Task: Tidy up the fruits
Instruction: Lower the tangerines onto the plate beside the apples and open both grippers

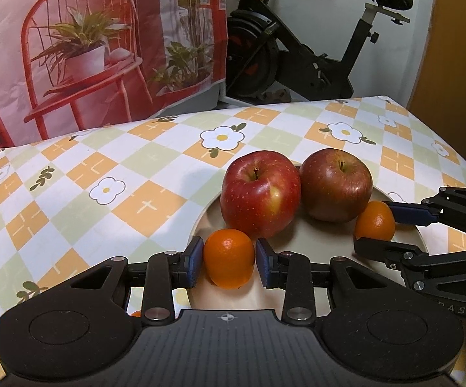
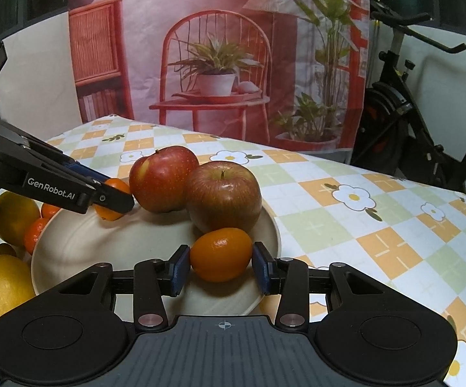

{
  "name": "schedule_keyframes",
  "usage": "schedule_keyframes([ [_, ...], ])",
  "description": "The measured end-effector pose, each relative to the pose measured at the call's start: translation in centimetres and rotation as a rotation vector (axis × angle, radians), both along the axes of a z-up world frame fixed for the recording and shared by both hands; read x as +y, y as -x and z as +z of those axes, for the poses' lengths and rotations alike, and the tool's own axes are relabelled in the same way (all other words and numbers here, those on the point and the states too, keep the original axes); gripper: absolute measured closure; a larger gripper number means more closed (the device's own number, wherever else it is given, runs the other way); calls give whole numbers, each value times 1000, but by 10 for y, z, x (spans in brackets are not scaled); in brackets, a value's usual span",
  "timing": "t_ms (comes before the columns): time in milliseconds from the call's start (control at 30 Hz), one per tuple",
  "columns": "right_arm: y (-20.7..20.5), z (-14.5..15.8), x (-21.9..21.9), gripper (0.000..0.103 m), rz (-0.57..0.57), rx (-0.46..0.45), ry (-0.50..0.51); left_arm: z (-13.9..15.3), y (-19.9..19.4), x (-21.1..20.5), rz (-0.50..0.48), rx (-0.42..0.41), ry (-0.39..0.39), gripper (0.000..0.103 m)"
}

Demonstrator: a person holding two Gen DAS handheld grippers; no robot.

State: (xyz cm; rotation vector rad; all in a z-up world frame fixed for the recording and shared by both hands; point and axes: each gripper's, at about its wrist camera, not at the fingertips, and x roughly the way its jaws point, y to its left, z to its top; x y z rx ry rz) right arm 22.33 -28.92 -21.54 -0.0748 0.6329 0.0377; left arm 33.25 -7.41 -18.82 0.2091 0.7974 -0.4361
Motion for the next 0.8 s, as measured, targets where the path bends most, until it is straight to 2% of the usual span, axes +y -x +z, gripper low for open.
schedule_keyframes([
  [100,3,3,1,62,4,-2,-1,3,0,0,-9,16,22,49],
  [133,3,4,1,59,3,-4,-3,6,2,0,-12,9,22,48],
  [400,22,20,1,55,-48,-37,-46,28,22,7,-39,-39,54,47],
  [600,50,37,10,47,-89,-106,-88,50,44,29,-14,-86,86,47],
  [800,75,50,31,47,-84,-163,-151,70,74,56,21,-144,113,47],
])
